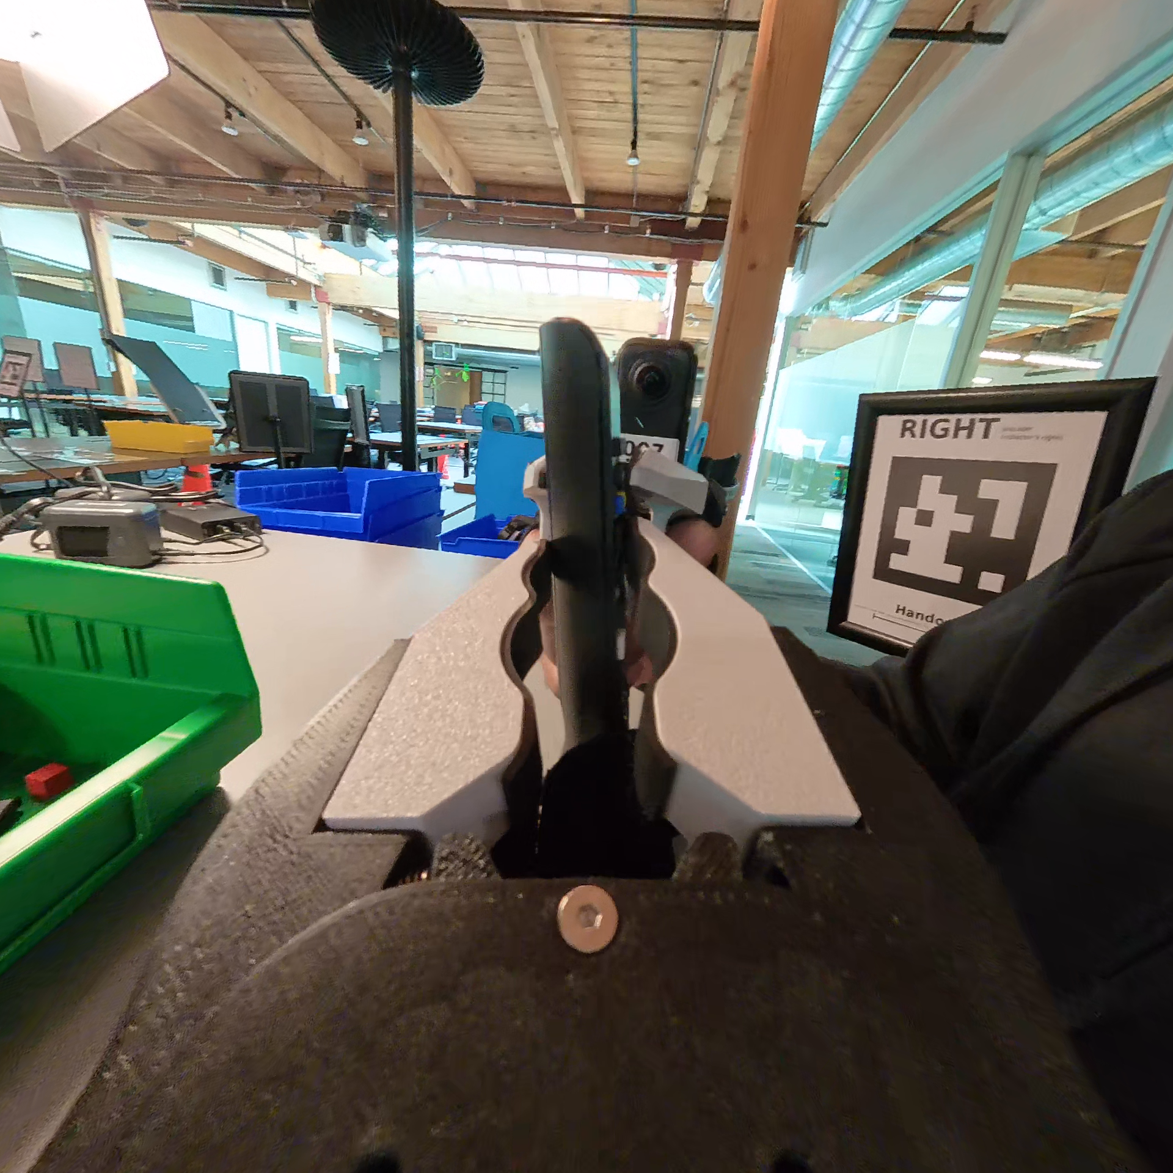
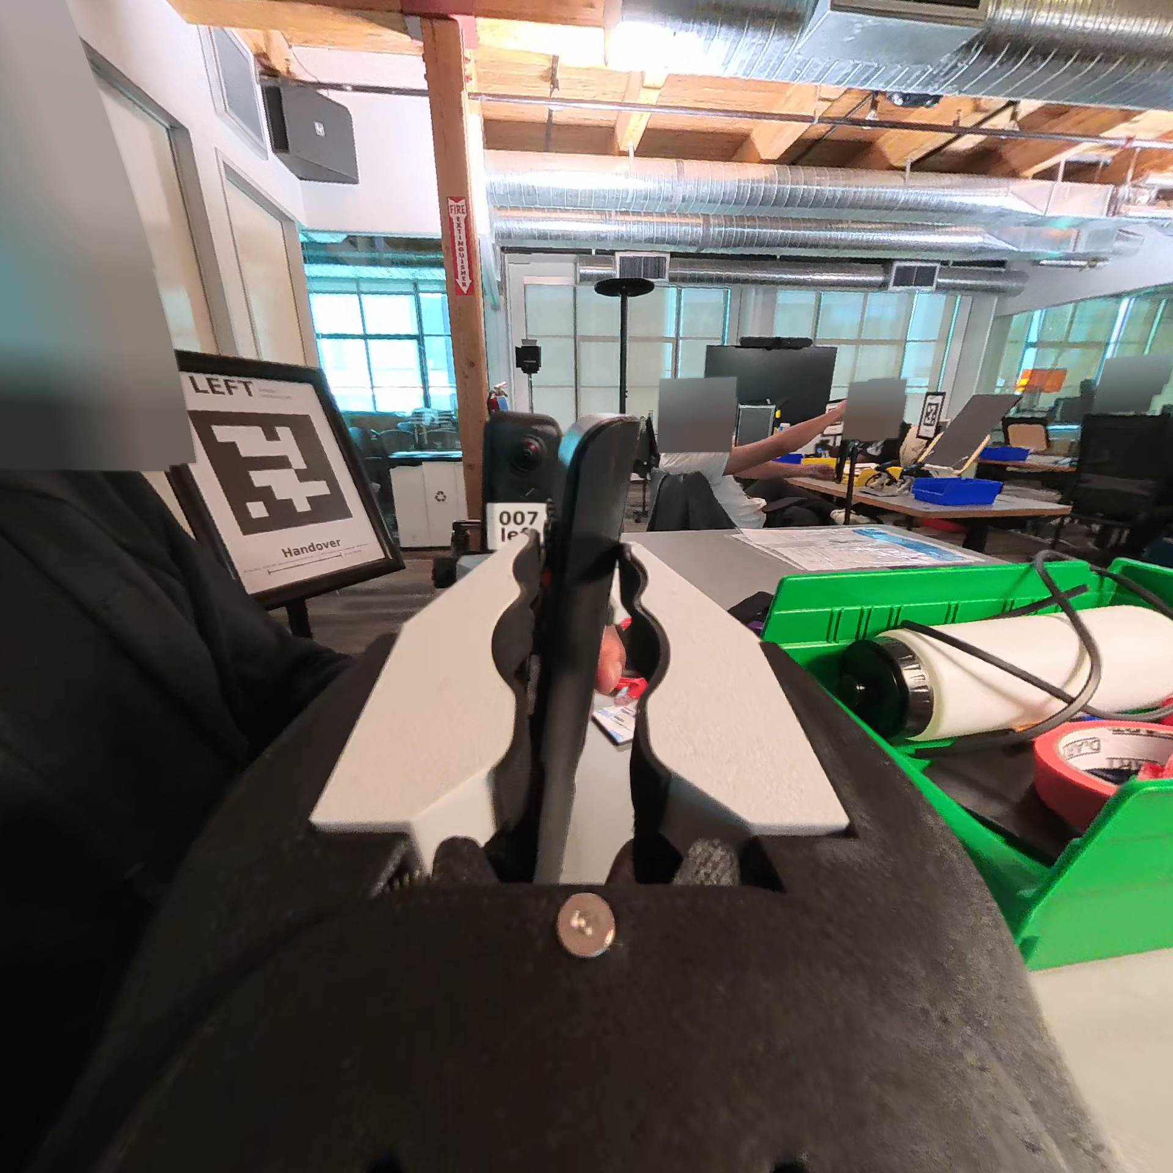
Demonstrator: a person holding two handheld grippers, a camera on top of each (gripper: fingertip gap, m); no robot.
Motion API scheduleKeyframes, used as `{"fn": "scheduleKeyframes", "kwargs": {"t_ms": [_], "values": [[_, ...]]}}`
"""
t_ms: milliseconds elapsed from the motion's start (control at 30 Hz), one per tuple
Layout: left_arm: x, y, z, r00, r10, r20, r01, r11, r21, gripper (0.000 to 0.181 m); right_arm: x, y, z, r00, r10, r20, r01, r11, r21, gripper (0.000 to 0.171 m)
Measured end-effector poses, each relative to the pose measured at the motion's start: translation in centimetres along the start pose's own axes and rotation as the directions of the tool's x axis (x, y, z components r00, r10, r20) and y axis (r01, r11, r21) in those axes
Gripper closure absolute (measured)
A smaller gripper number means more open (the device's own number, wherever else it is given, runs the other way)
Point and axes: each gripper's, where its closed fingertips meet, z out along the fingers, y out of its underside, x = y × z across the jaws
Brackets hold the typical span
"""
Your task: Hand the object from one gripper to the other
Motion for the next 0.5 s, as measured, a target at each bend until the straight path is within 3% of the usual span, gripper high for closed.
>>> {"fn": "scheduleKeyframes", "kwargs": {"t_ms": [133, 267, 400, 500], "values": [[-0.5, -0.7, -0.3, 1.0, -0.008, 0.028, 0.007, 0.999, 0.035, 0.157, 0.5, 0.5, -0.2, 0.998, 0.058, 0.01, -0.057, 0.998, -0.015, 0.132], [-0.4, -1.8, -0.7, 1.0, -0.026, 0.014, 0.024, 0.995, 0.097, 0.157, 0.2, 2.2, -0.2, 0.999, 0.041, 0.022, -0.038, 0.993, -0.116, 0.13], [-0.3, -1.9, -0.7, 1.0, -0.024, 0.012, 0.023, 0.994, 0.107, 0.159, -0.6, 4.0, 0.4, 0.998, 0.004, 0.056, 0.007, 0.98, -0.198, 0.146], [-0.5, -1.8, -0.6, 0.999, -0.039, 0.018, 0.037, 0.994, 0.106, 0.157, -0.1, 4.2, 0.6, 0.999, -0.026, 0.026, 0.031, 0.978, -0.206, 0.147]]}}
